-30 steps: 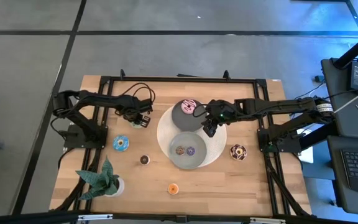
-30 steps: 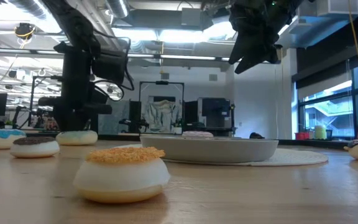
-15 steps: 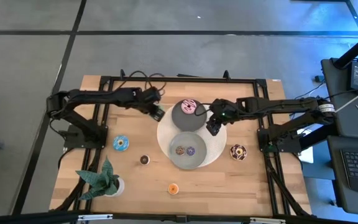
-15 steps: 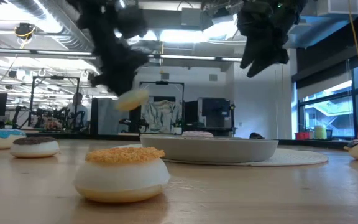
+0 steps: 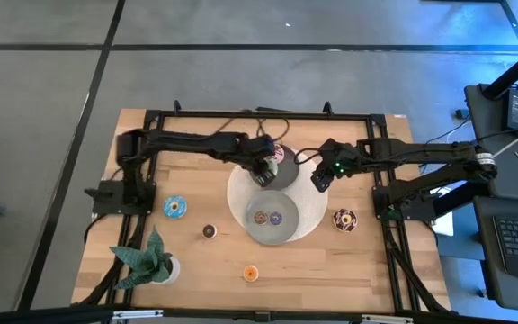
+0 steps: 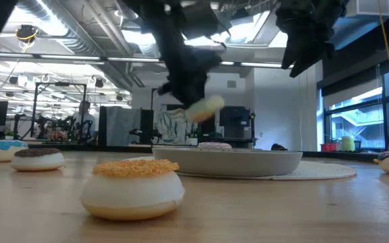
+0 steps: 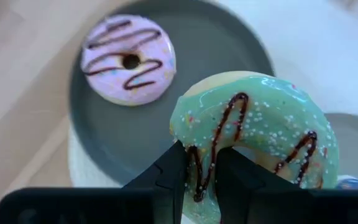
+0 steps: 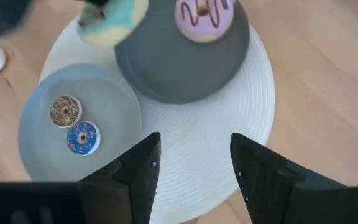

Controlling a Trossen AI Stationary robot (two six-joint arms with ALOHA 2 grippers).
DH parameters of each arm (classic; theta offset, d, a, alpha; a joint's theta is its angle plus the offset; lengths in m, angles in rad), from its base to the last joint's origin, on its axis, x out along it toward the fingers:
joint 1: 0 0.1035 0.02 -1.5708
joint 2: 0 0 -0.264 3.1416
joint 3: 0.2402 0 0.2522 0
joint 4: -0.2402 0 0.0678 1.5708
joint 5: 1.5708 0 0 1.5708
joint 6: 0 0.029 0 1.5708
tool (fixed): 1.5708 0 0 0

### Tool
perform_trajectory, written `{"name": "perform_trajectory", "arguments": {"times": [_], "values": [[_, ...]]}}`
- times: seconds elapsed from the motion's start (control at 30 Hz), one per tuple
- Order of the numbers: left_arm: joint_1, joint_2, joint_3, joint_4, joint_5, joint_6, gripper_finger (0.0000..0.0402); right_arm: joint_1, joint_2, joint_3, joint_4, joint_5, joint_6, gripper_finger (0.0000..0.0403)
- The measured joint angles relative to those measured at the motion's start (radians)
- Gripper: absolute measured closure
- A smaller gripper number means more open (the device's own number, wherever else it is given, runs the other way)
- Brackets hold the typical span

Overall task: Pick & Place donuts
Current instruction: Put the big green donut on the black plate

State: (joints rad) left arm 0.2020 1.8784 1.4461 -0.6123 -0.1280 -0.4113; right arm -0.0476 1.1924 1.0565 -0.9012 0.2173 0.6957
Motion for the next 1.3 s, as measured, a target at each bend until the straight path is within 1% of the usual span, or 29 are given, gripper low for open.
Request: {"name": "perform_trajectory", "arguments": {"times": [0.23, 0.33, 0.47, 0.73, 1.1, 1.3], "values": [[0.004, 0.157, 0.092, 0.012, 0.016, 0.023, 0.0337, 0.007, -0.005, 0.000, -0.058, -0.001, 0.041, 0.0207], [0.004, 0.200, 0.100, 0.010, 0.018, 0.034, 0.0338, 0.011, -0.005, 0.000, -0.081, -0.005, 0.071, 0.0207], [0.003, 0.227, 0.102, 0.013, 0.006, 0.033, 0.0338, 0.021, -0.005, 0.000, -0.086, -0.006, 0.090, 0.0207], [0.004, 0.239, 0.101, 0.015, -0.064, 0.033, 0.0338, 0.027, -0.005, 0.000, -0.085, -0.008, 0.114, 0.0207], [-0.012, 0.247, 0.101, 0.039, -0.061, 0.033, 0.0338, 0.027, -0.005, 0.000, -0.085, -0.008, 0.114, 0.0207], [-0.011, 0.247, 0.101, 0.041, -0.058, 0.088, 0.0338, 0.027, -0.005, 0.000, -0.085, -0.008, 0.113, 0.0207]]}}
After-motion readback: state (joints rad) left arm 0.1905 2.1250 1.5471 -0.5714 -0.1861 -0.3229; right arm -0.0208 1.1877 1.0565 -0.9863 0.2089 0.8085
